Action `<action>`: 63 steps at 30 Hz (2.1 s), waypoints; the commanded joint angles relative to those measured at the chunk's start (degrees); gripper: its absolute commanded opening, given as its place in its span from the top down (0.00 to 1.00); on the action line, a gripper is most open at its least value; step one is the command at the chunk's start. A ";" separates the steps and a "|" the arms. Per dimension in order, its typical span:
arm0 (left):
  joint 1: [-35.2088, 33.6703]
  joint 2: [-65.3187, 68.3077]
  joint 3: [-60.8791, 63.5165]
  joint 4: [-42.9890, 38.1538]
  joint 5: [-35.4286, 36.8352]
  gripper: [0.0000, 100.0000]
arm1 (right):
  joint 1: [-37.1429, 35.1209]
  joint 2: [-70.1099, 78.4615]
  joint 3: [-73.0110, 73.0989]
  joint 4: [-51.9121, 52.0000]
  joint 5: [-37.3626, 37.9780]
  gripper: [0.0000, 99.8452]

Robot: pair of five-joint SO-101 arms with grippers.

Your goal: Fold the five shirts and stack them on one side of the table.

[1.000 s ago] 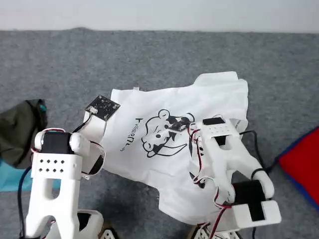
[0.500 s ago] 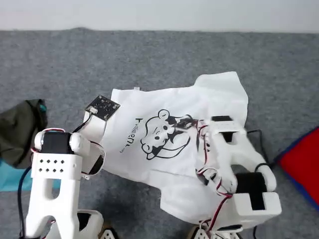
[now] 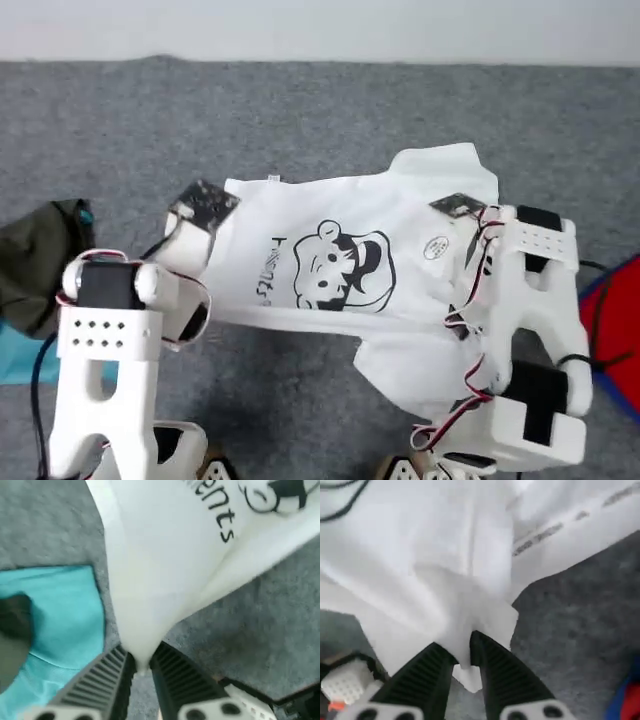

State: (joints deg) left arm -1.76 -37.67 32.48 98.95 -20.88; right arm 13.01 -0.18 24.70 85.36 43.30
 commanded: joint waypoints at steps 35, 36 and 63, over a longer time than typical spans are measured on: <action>-2.02 67.87 -63.52 1.76 21.98 0.82 | -3.74 49.71 -82.73 17.10 -8.26 0.69; -2.37 67.87 -63.69 1.67 22.51 0.82 | -3.74 50.51 -84.57 17.36 -8.35 0.69; -16.97 43.34 -38.90 1.67 20.84 0.82 | -16.84 0.66 -8.18 7.52 17.14 0.67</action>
State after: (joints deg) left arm -18.46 13.32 -12.35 98.95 1.10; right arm -3.43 3.16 11.78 97.76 61.67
